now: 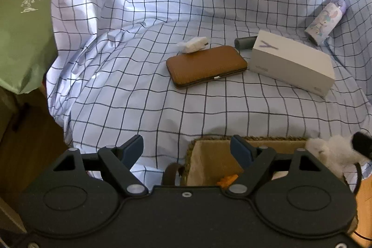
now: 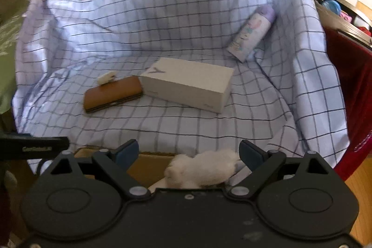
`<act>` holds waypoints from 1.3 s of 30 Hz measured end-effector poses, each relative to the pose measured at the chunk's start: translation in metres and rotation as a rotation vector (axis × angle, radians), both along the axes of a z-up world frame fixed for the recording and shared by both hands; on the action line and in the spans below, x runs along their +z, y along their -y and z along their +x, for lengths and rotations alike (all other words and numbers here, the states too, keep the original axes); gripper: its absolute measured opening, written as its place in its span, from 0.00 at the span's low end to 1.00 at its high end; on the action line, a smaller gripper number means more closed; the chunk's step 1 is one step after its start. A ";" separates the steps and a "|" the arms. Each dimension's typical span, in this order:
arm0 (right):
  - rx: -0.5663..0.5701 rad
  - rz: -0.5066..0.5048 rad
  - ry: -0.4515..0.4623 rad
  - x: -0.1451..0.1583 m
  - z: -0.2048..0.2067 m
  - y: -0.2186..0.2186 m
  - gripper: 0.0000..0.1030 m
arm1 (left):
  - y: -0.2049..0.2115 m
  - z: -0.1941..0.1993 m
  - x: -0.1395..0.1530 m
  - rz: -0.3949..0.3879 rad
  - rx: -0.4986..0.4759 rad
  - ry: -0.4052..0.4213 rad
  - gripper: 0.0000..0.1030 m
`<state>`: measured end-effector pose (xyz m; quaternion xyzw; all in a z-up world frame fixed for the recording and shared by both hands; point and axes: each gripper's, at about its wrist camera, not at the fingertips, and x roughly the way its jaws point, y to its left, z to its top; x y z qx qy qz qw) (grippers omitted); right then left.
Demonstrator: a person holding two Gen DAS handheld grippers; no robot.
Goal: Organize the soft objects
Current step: 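Move both open tools toward the tissue packet and grey cylinder, then grasp the white tissue packet with the left tool while the right tool grasps the grey cylinder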
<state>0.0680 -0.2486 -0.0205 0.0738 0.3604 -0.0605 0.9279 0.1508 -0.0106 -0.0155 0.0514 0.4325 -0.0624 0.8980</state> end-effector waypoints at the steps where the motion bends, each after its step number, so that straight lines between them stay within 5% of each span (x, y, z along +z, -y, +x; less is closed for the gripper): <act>1: -0.008 -0.003 -0.004 -0.001 0.005 0.004 0.90 | 0.001 0.005 -0.002 0.002 -0.002 -0.004 0.76; 9: -0.040 -0.011 -0.032 -0.004 0.049 0.022 0.91 | 0.005 0.041 -0.005 0.020 -0.014 -0.002 0.76; 25: 0.136 -0.054 -0.008 0.033 0.176 0.018 0.91 | 0.005 0.164 -0.007 -0.045 -0.008 -0.034 0.77; 28: 0.155 -0.056 -0.023 0.033 0.207 0.017 0.91 | 0.008 0.189 -0.011 -0.056 -0.016 -0.053 0.85; 39: 0.263 -0.044 -0.183 0.002 0.329 -0.011 0.91 | 0.017 0.249 -0.036 -0.075 -0.013 -0.148 0.85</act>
